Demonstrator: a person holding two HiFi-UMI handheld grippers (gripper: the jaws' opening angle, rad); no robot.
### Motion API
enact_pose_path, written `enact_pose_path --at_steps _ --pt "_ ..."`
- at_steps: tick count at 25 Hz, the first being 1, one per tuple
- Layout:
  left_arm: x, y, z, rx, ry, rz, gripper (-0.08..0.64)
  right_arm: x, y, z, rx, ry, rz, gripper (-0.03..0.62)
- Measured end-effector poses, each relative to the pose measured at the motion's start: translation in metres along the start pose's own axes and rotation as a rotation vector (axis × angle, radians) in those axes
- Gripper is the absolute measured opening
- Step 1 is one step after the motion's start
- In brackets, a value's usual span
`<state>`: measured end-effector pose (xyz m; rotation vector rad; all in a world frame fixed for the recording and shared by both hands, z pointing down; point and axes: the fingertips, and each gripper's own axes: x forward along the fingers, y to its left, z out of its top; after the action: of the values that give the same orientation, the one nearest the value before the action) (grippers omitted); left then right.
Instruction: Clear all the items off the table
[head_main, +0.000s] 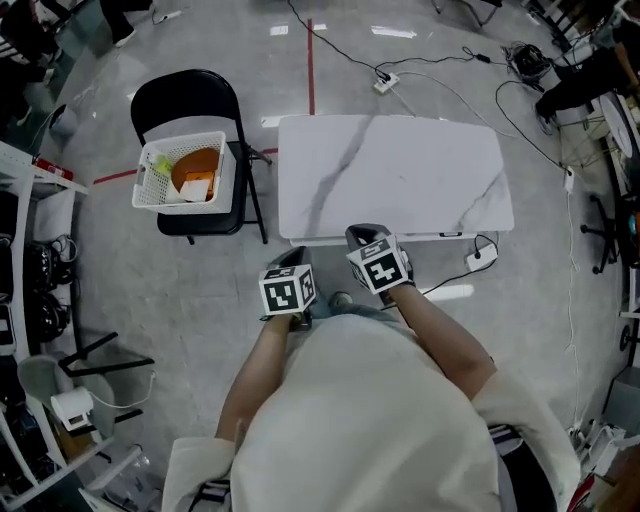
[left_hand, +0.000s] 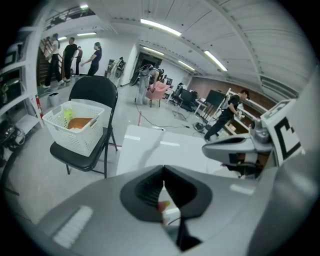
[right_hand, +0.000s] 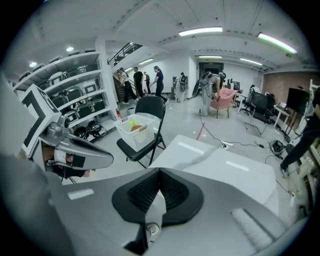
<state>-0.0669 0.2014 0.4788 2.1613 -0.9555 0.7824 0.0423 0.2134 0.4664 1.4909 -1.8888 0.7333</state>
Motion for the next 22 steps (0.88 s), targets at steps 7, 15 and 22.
enact_pose_path --at_steps 7,15,22 --pt "0.001 -0.035 0.002 0.091 0.009 -0.069 0.009 -0.037 -0.025 -0.024 0.131 -0.045 -0.076 -0.002" --pt "-0.001 -0.067 0.000 0.152 0.010 -0.121 0.009 -0.065 -0.035 -0.047 0.241 -0.084 -0.093 -0.002" --pt "0.000 -0.077 0.000 0.175 0.007 -0.133 0.009 -0.071 -0.034 -0.050 0.206 -0.092 -0.104 -0.003"
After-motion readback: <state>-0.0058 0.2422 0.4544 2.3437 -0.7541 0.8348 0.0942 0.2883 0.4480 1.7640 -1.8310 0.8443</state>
